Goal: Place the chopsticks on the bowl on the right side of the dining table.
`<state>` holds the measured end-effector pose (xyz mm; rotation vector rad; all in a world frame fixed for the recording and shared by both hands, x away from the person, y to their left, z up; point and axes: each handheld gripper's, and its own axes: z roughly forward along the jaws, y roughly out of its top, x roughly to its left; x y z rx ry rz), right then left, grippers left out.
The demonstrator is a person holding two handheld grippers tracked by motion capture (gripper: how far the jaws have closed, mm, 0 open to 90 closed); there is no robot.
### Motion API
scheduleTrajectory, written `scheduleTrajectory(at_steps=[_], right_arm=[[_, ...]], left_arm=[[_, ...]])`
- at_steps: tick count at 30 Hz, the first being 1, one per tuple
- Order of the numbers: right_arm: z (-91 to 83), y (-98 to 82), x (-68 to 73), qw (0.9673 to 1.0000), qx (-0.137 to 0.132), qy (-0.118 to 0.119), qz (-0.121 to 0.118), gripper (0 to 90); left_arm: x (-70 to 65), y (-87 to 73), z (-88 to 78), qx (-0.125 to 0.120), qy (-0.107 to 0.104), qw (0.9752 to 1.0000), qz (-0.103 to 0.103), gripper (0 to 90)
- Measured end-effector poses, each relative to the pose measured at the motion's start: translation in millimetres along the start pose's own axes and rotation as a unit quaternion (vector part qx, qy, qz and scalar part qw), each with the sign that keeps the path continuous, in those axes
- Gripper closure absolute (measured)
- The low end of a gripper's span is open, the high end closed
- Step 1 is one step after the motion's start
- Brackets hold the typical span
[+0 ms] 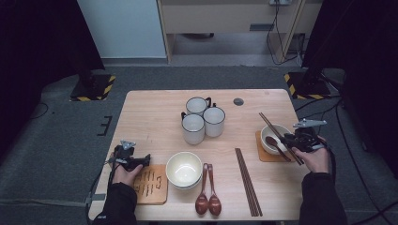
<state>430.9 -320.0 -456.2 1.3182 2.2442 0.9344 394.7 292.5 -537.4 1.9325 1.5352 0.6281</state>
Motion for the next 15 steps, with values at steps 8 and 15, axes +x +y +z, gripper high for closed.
scheduleTrajectory(at_steps=[8, 15], right_arm=[[1.1, -0.5, 0.1, 1.0000, 0.007, 0.001, -0.002, 77.1], [0.7, -0.7, 0.0, 1.0000, 0.006, -0.001, -0.007, 78.1]], left_arm=[[0.0, 0.0, 0.0, 0.000, 0.000, 1.0000, 0.000, 0.0], [0.0, 0.0, 0.0, 0.000, 0.000, 1.0000, 0.000, 0.0]])
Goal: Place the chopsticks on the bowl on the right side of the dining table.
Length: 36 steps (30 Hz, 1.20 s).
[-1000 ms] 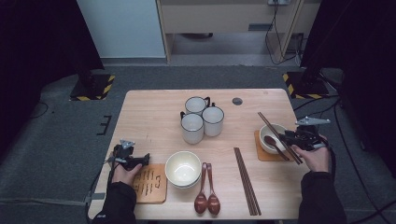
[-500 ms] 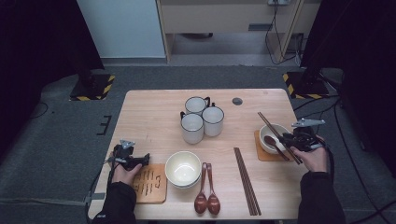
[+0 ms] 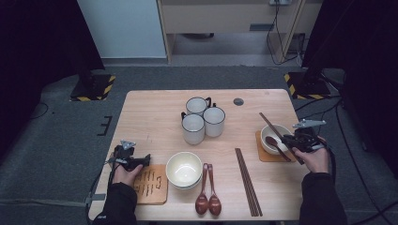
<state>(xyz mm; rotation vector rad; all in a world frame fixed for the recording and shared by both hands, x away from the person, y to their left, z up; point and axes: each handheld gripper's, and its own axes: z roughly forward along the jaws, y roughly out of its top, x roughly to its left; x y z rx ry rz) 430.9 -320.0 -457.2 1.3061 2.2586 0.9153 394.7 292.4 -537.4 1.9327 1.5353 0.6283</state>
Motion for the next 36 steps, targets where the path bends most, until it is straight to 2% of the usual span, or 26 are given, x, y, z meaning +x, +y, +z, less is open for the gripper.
scheduleTrajectory(at_steps=[13, 23, 30, 36], right_arm=[[1.2, 0.8, 4.6, 0.9994, -0.002, 0.018, -0.028, 78.3], [3.2, 1.1, 5.2, 0.9995, 0.003, 0.020, -0.024, 74.2], [-5.7, 2.5, 4.7, 0.9996, -0.025, 0.011, -0.011, 71.1], [-20.6, 2.4, 6.5, 0.9984, -0.056, -0.004, 0.007, 74.0]], left_arm=[[0.0, 0.0, 0.0, 0.000, 0.000, 1.0000, 0.000, 0.0], [0.0, 0.0, 0.0, 0.000, 0.000, 1.0000, 0.000, 0.0], [0.0, 0.0, 0.0, 0.000, 0.000, 1.0000, 0.000, 0.0], [0.0, 0.0, 0.0, 0.000, 0.000, 1.0000, 0.000, 0.0]])
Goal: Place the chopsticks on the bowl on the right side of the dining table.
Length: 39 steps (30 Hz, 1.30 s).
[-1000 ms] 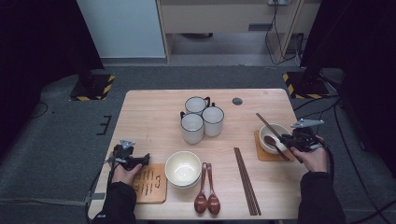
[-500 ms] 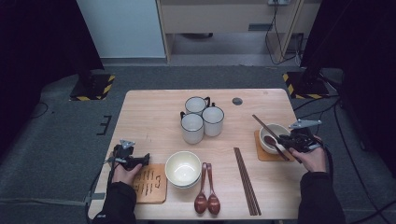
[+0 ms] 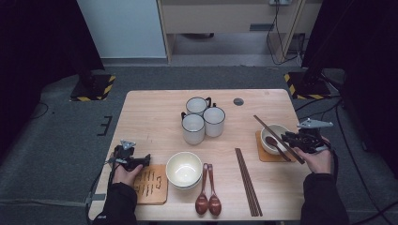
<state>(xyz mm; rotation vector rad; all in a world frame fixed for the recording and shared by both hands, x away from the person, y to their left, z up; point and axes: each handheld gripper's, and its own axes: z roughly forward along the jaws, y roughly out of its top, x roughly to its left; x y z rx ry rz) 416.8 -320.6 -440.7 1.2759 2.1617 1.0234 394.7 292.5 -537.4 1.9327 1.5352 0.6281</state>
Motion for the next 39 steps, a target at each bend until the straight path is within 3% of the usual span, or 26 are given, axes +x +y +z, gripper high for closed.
scheduleTrajectory(at_steps=[9, 39], right_arm=[[-18.3, -7.1, 6.7, 0.9996, -0.015, -0.022, 0.013, 78.5], [-45.8, -46.2, 31.0, 0.9991, -0.005, -0.026, 0.032, 82.0]], left_arm=[[0.0, 0.0, 0.0, 0.000, 0.000, 1.0000, 0.000, 0.0], [0.0, 0.0, 0.0, 0.000, 0.000, 1.0000, 0.000, 0.0]])
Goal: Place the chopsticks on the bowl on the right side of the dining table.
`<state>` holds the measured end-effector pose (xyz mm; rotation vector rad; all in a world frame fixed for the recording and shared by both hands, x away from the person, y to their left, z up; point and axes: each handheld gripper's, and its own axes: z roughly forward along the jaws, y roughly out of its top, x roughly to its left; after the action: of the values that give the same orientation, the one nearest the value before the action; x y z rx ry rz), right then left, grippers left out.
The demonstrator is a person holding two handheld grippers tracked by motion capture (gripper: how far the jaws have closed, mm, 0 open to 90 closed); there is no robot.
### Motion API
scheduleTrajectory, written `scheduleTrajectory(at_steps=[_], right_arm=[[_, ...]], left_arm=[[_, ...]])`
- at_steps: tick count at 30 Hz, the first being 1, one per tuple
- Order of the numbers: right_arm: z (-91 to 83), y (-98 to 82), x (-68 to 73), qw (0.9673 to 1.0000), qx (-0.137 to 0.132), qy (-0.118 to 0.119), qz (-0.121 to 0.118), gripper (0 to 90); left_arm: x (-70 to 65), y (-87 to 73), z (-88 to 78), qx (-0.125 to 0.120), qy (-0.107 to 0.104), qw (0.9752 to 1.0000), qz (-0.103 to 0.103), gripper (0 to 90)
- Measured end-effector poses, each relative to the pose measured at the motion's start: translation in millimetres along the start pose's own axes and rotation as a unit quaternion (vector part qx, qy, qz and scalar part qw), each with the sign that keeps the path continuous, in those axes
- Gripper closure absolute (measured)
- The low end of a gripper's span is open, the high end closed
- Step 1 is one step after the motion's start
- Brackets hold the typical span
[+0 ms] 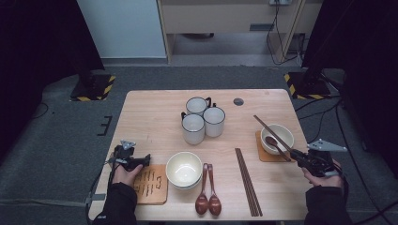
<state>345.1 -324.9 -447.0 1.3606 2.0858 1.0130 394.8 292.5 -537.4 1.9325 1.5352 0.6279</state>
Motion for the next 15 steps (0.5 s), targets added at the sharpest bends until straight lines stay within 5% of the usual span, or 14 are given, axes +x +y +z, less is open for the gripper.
scheduleTrajectory(at_steps=[15], right_arm=[[6.8, -8.9, -1.1, 0.9995, 0.029, -0.007, 0.005, 82.6]], left_arm=[[0.0, 0.0, 0.0, 0.000, 0.000, 1.0000, 0.000, 0.0]])
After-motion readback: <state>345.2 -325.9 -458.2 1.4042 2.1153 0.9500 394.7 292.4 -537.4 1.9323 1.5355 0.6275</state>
